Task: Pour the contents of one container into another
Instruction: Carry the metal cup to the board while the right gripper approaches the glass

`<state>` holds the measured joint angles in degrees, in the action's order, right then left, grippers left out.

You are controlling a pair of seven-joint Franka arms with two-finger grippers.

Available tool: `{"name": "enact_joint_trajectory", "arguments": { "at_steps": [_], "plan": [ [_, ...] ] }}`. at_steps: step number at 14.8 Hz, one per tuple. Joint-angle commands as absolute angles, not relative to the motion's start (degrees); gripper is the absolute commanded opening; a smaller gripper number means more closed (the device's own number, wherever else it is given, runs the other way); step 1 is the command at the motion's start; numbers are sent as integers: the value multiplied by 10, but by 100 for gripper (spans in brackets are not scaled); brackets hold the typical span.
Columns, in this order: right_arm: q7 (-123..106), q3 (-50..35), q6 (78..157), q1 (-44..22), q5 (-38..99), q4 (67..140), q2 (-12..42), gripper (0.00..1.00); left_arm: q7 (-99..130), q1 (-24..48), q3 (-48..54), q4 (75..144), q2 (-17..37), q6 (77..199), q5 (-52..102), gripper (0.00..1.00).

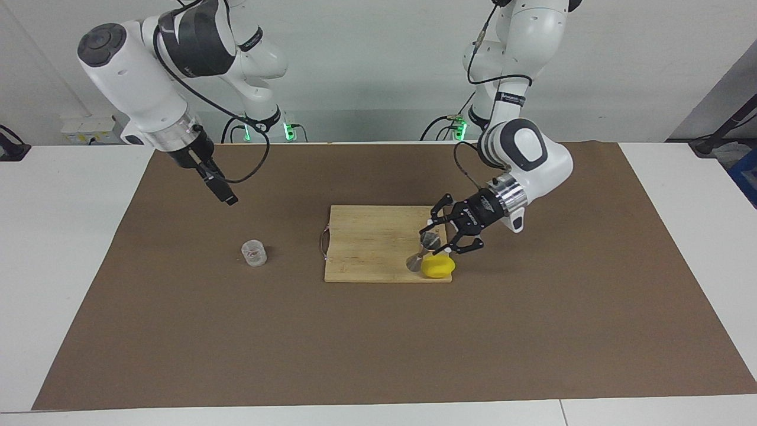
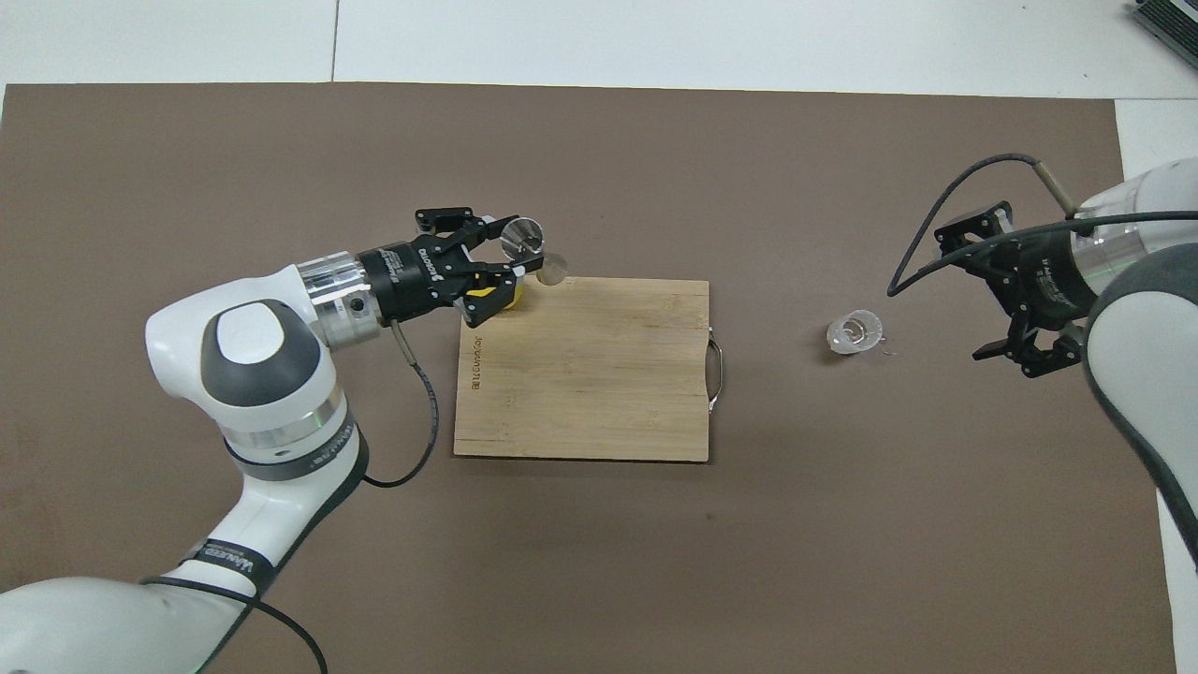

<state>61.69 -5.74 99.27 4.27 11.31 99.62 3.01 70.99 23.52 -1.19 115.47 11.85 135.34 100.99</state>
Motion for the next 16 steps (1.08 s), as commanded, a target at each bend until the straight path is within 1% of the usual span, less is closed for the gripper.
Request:
{"name": "enact_joint_trajectory", "arguments": {
  "at_steps": [1, 3, 5, 6, 8, 10, 11, 14, 16],
  "plan": [
    [662, -61, 1022, 77, 164, 1016, 67, 100, 717, 302, -22, 1148, 120, 1419, 1037, 0],
    [666, -60, 1048, 89, 193, 1020, 91, 100, 718, 345, -23, 1145, 124, 1467, 1044, 0],
    [674, -61, 1097, 98, 221, 1040, 104, 100, 719, 375, -24, 1129, 140, 1508, 1049, 0],
    [674, -61, 1109, 100, 234, 1045, 119, 100, 719, 387, -24, 1127, 145, 1522, 1051, 0],
    [672, -61, 1134, 101, 238, 1044, 154, 100, 717, 400, -24, 1112, 159, 1535, 1063, 0],
    [672, -61, 1162, 101, 250, 1044, 175, 100, 716, 412, -25, 1093, 174, 1539, 1080, 0],
    [670, -61, 1166, 105, 272, 1043, 184, 100, 716, 418, -25, 1087, 178, 1540, 1088, 0],
    [607, -61, 1166, 127, 282, 1048, 216, 100, 715, 439, -29, 1080, 199, 1542, 1088, 0],
    [588, -61, 1165, 134, 294, 1060, 220, 100, 715, 440, -31, 1071, 206, 1542, 1088, 0]
  ]
}}
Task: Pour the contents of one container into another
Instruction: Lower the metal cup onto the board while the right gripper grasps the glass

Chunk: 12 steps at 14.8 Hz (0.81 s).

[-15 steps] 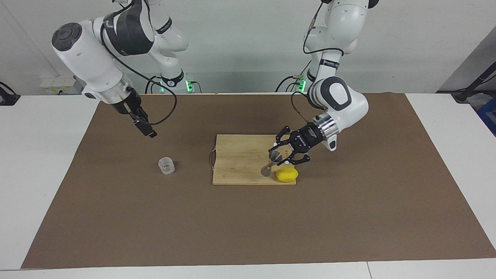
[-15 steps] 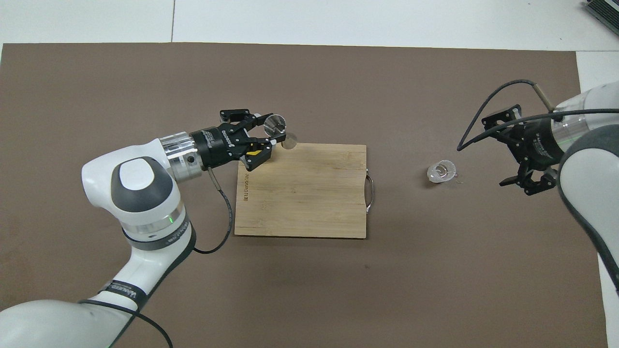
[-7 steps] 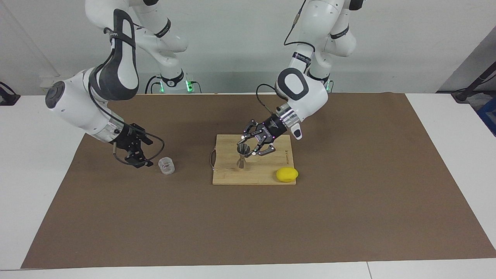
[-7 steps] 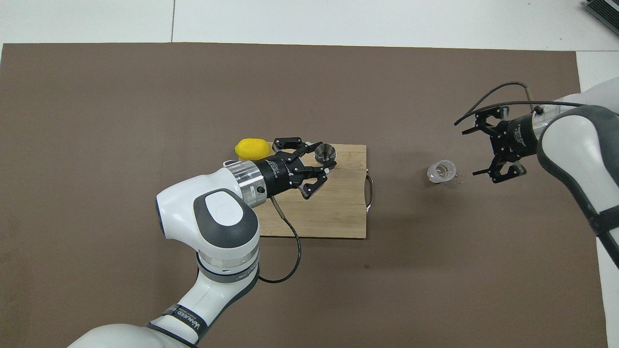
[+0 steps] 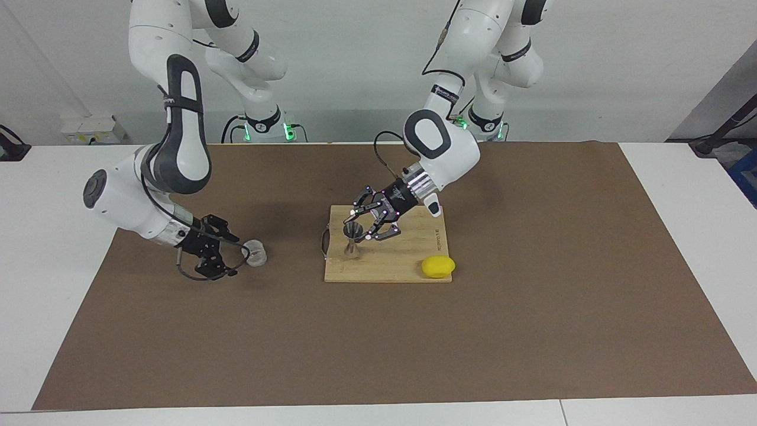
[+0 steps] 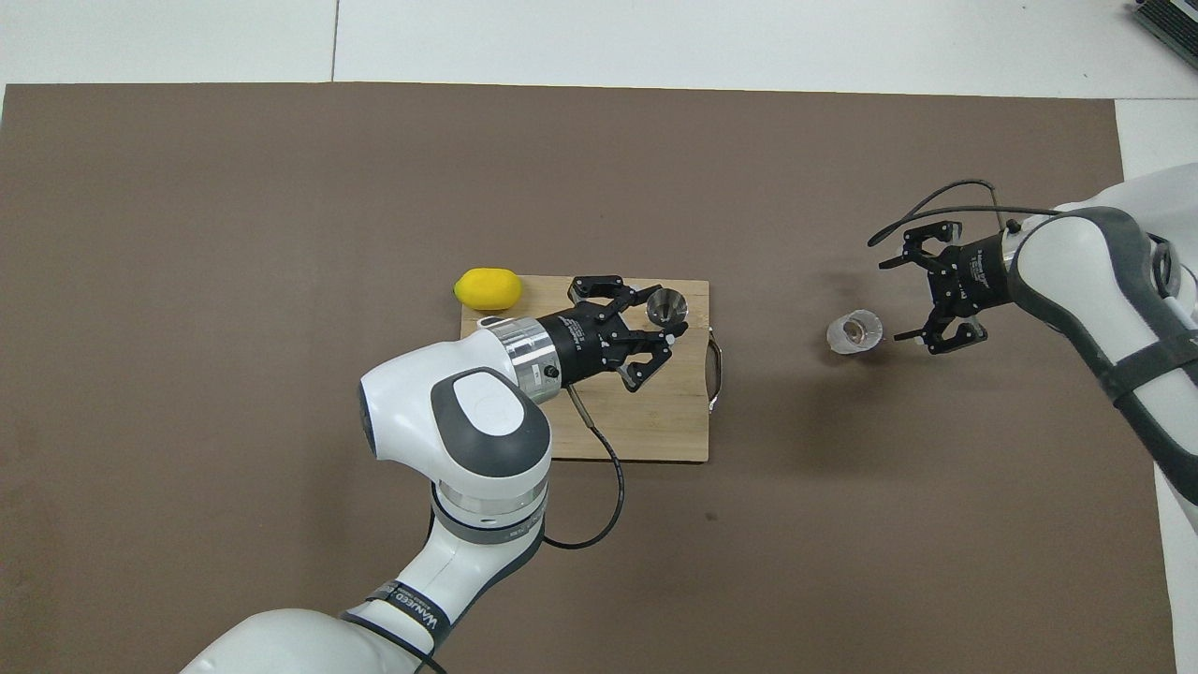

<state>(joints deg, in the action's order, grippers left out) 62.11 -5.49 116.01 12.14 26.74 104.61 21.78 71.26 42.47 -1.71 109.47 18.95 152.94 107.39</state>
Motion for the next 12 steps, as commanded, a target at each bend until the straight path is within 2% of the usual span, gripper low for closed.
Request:
{"name": "enact_joint_trajectory", "arguments": {
  "at_steps": [1, 10, 11, 12],
  "plan": [
    [578, -61, 1166, 135, 306, 1064, 220, 100, 715, 440, -32, 1070, 207, 1542, 1088, 0],
    [539, -61, 1171, 133, 377, 1112, 219, 100, 716, 442, -38, 1071, 217, 1542, 1087, 0],
    [539, -61, 1172, 131, 390, 1114, 218, 100, 716, 441, -38, 1071, 217, 1542, 1087, 22],
    [539, -61, 1171, 131, 395, 1114, 218, 100, 717, 442, -38, 1072, 217, 1543, 1087, 99]
  ]
}}
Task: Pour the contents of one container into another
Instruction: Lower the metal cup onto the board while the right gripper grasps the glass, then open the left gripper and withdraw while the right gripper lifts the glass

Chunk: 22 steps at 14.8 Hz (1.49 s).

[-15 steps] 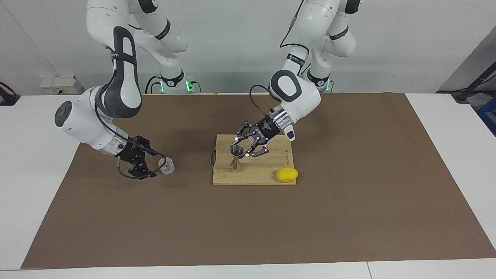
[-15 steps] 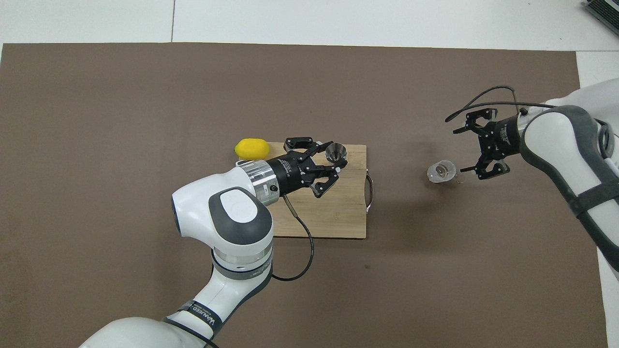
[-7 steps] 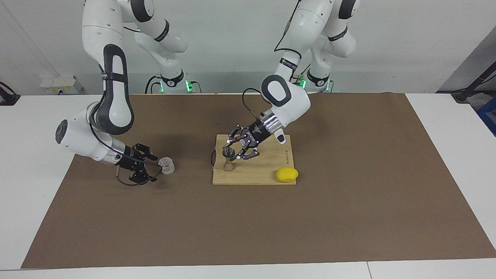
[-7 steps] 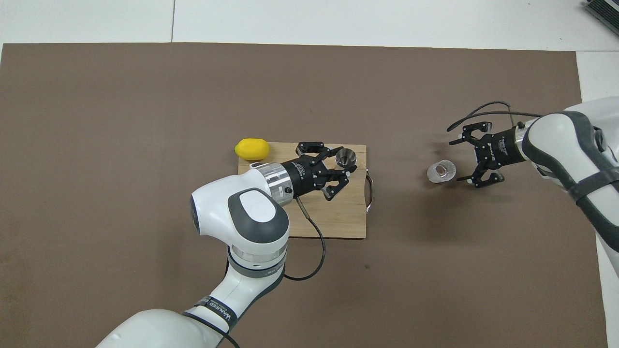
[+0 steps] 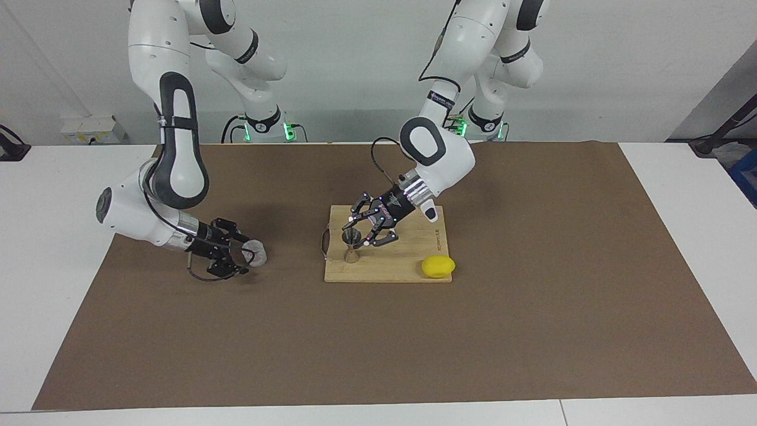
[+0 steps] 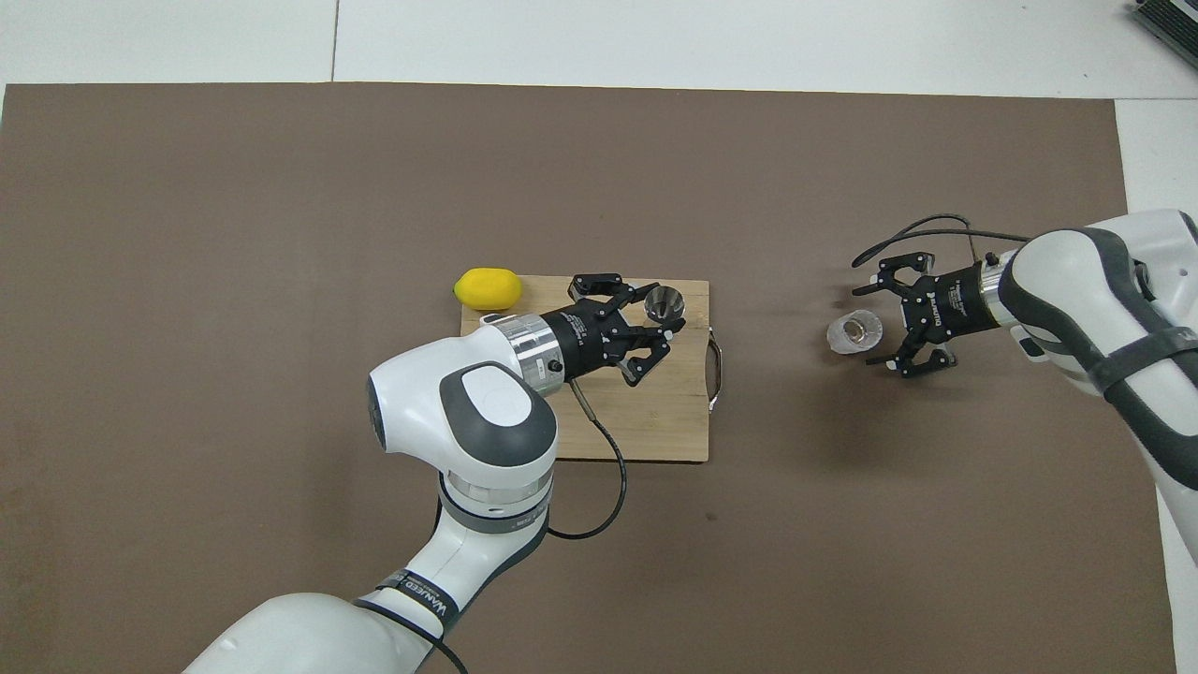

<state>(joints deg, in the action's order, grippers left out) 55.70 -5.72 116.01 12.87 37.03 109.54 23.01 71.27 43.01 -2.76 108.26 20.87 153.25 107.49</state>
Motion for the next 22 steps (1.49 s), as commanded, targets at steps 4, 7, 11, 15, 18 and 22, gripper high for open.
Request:
{"name": "enact_joint_trajectory", "arguments": {
  "at_steps": [4, 7, 11, 15, 18, 22],
  "plan": [
    [539, -61, 1171, 131, 396, 1115, 216, 99, 717, 447, -40, 1073, 217, 1545, 1086, 100],
    [539, -61, 1167, 128, 396, 1115, 216, 64, 717, 448, -40, 1072, 216, 1545, 1086, 100],
    [548, -61, 1161, 126, 396, 1110, 200, 17, 720, 449, -40, 1077, 187, 1544, 1074, 100],
    [598, -61, 1166, 101, 394, 1104, 171, 0, 728, 428, -40, 1080, 143, 1547, 1058, 100],
    [655, -59, 1170, 53, 378, 1082, 164, 0, 727, 395, -40, 1081, 124, 1573, 986, 100],
    [731, -61, 1168, 1, 285, 1044, 169, 0, 727, 348, -41, 1077, 113, 1607, 870, 100]
  ]
}}
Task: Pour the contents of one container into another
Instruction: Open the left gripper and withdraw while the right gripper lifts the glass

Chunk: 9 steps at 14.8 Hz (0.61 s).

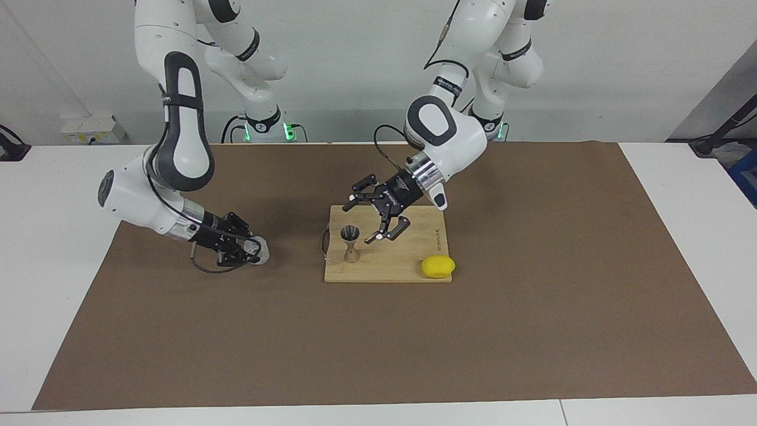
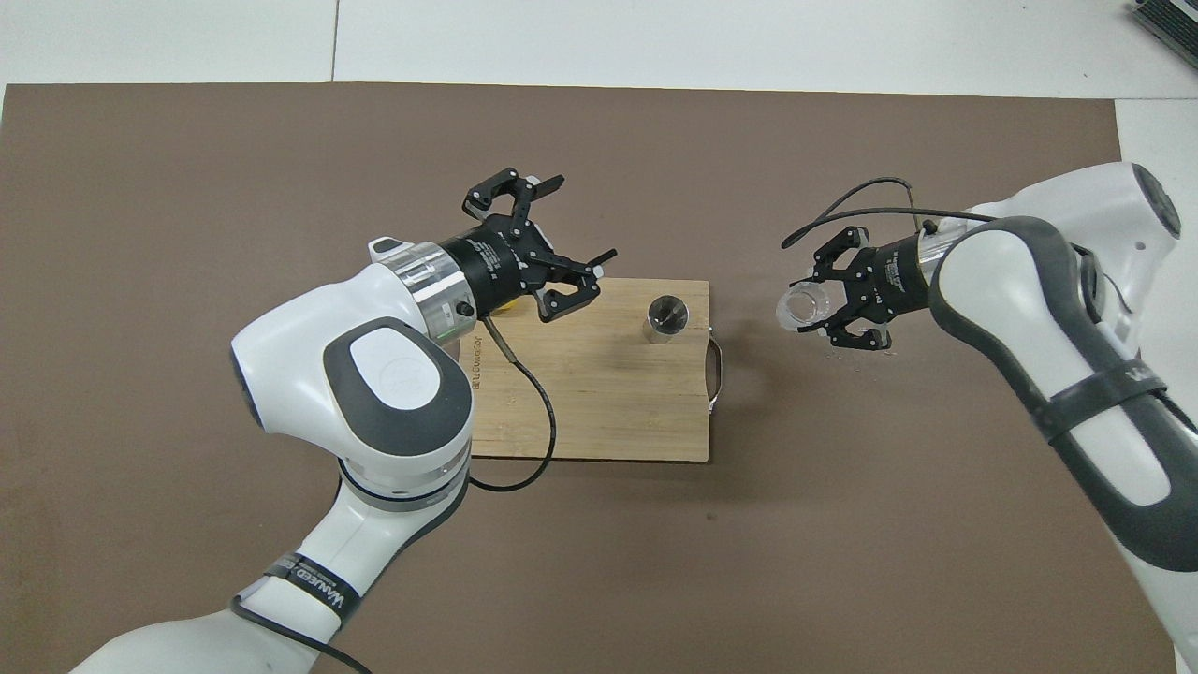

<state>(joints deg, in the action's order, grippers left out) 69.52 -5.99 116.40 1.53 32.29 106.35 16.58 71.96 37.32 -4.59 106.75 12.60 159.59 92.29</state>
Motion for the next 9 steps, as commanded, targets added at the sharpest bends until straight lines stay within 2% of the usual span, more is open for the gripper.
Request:
{"name": "enact_joint_trajectory", "arguments": {
  "at_steps": [1, 6, 9],
  "plan": [
    [750, -61, 1168, -11, 277, 1035, 170, 0, 727, 331, -41, 1076, 110, 1607, 827, 100],
    [856, -60, 1161, -82, 181, 992, 174, 0, 728, 240, -41, 1076, 109, 1606, 591, 100],
    [914, -61, 1142, -123, 103, 959, 184, 0, 726, 179, -41, 1074, 109, 1556, 442, 100]
  ]
}}
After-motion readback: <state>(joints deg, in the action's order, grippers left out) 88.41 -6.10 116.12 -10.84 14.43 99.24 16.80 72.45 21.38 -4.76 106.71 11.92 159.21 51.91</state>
